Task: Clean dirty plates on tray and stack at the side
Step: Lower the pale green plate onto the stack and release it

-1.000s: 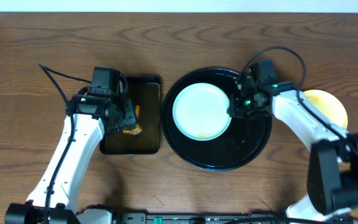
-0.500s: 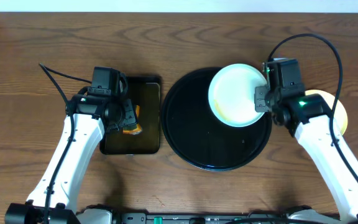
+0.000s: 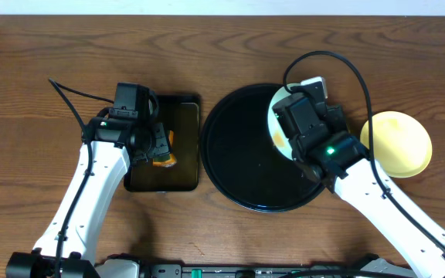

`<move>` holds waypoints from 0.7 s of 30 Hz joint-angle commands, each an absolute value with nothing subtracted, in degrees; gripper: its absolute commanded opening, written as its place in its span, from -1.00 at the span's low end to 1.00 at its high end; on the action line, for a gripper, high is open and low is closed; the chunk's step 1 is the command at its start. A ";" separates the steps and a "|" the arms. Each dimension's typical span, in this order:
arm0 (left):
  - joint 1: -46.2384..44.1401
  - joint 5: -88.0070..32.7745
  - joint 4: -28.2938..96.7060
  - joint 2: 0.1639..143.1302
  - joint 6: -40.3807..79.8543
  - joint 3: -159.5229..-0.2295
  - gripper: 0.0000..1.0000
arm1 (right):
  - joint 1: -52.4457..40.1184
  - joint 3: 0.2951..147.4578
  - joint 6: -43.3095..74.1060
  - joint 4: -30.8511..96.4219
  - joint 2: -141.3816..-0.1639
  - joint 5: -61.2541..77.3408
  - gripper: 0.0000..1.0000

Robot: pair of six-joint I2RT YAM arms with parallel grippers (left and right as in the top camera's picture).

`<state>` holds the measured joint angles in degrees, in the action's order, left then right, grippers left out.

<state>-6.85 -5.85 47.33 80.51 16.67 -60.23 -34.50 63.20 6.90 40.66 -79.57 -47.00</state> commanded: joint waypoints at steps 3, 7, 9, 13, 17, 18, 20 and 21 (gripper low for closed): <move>-6.83 -6.00 47.27 80.49 16.53 -59.46 0.10 | -35.33 63.16 6.57 40.51 -78.96 -54.26 -0.98; -6.83 -6.00 47.27 80.49 16.53 -59.46 0.10 | -35.35 63.16 6.48 40.56 -78.96 -57.04 -0.98; -6.83 -6.00 47.27 80.49 16.53 -59.46 0.10 | -35.35 63.16 5.52 40.53 -78.96 -57.21 -0.98; -6.83 -6.00 47.27 80.49 16.53 -59.46 0.10 | -35.35 63.16 5.21 40.56 -78.96 -57.23 -0.98; -6.83 -6.00 47.24 80.49 16.53 -59.46 0.09 | -35.35 63.16 5.23 40.56 -78.96 -57.21 -0.98; -6.83 -6.00 47.24 80.49 16.53 -59.46 0.09 | -35.35 63.16 5.30 40.56 -78.96 -57.19 -0.98; -6.83 -6.00 47.24 80.49 16.53 -59.46 0.10 | -35.20 63.16 7.05 40.58 -78.96 -56.51 -0.98; -6.83 -6.00 47.27 80.49 16.53 -59.46 0.09 | -34.44 63.16 8.62 40.60 -78.96 -53.49 -0.98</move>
